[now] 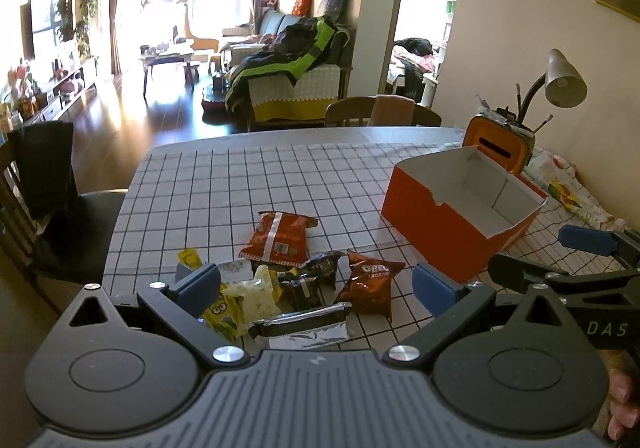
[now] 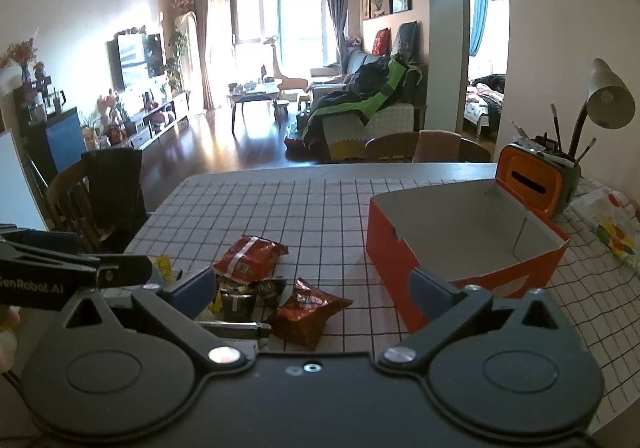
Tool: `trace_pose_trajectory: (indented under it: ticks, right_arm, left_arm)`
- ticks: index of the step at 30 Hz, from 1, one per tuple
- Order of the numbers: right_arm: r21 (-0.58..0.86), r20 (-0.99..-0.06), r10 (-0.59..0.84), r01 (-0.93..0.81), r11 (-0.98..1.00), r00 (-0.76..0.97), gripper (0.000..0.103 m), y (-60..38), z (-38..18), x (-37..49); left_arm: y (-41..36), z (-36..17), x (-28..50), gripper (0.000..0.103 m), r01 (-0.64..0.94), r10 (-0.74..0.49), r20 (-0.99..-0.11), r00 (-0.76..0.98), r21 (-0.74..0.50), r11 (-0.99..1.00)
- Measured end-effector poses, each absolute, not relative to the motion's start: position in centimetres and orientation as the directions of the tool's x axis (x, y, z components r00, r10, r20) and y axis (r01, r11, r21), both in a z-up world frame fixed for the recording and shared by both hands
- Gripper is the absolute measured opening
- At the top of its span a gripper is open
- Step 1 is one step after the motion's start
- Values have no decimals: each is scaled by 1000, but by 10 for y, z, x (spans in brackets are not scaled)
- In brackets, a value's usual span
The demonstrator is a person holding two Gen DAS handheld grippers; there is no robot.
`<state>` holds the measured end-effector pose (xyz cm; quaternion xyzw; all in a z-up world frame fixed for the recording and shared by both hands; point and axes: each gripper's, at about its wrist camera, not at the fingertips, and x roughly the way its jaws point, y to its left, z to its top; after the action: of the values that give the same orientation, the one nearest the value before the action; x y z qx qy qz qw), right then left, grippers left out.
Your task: Organize snacks
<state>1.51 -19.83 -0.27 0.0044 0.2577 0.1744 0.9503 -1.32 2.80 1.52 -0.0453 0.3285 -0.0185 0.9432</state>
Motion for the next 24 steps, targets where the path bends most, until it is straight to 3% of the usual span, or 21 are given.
trace_pose_trajectory:
  ticks: [24]
  right_arm:
    - [177,-711,388,-385,906,586,97,-186,-87,127]
  left_arm:
    - [69,-69,43,102,-190,41,-812,583,-87,978]
